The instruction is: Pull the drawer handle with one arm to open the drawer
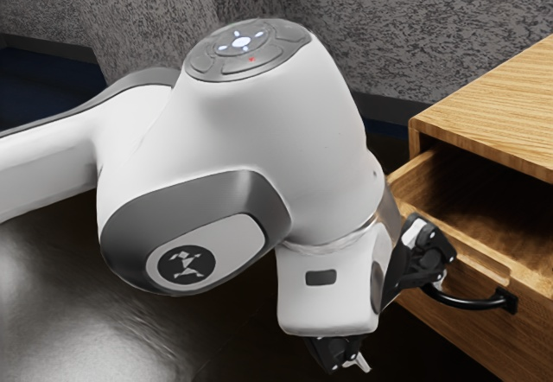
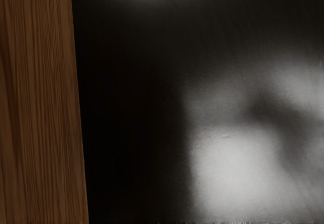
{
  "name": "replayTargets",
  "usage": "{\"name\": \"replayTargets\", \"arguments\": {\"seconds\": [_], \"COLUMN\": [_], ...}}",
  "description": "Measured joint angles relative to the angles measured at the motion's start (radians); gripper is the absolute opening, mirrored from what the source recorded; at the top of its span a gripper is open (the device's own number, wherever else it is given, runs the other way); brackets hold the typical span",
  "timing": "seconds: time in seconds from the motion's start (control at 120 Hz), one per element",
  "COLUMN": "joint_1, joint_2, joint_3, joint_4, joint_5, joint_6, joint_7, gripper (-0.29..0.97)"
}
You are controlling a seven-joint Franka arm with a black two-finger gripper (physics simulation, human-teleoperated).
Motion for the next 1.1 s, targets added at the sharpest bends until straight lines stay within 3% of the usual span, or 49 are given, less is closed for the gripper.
{"name": "replayTargets", "arguments": {"seconds": [0.233,0.417,0.483,0.608,0.642,0.717,0.858,0.917,0.983,1.1], "joint_1": [-0.018,-0.023,-0.029,-0.067,-0.028,0.030,0.072,0.089,0.098,0.096], "joint_2": [-0.101,-0.200,-0.233,-0.321,-0.354,-0.442,-0.712,-0.763,-0.652,-0.278], "joint_3": [0.001,0.002,0.007,0.032,0.040,0.057,0.062,0.066,0.068,0.060], "joint_4": [-0.108,-0.193,-0.223,-0.288,-0.308,-0.338,-0.368,-0.323,-0.166,0.159], "joint_5": [0.004,0.015,0.020,0.042,0.036,0.018,0.005,0.004,0.001,-0.025], "joint_6": [0.009,0.015,0.017,0.017,0.014,-0.007,-0.084,-0.116,-0.148,-0.223], "joint_7": [-0.018,-0.028,-0.031,-0.034,-0.035,-0.038,-0.046,-0.051,-0.062,-0.080], "gripper": [0.67,0.42,0.41,0.20,0.32,0.45,0.58,0.61,0.63,0.66]}}
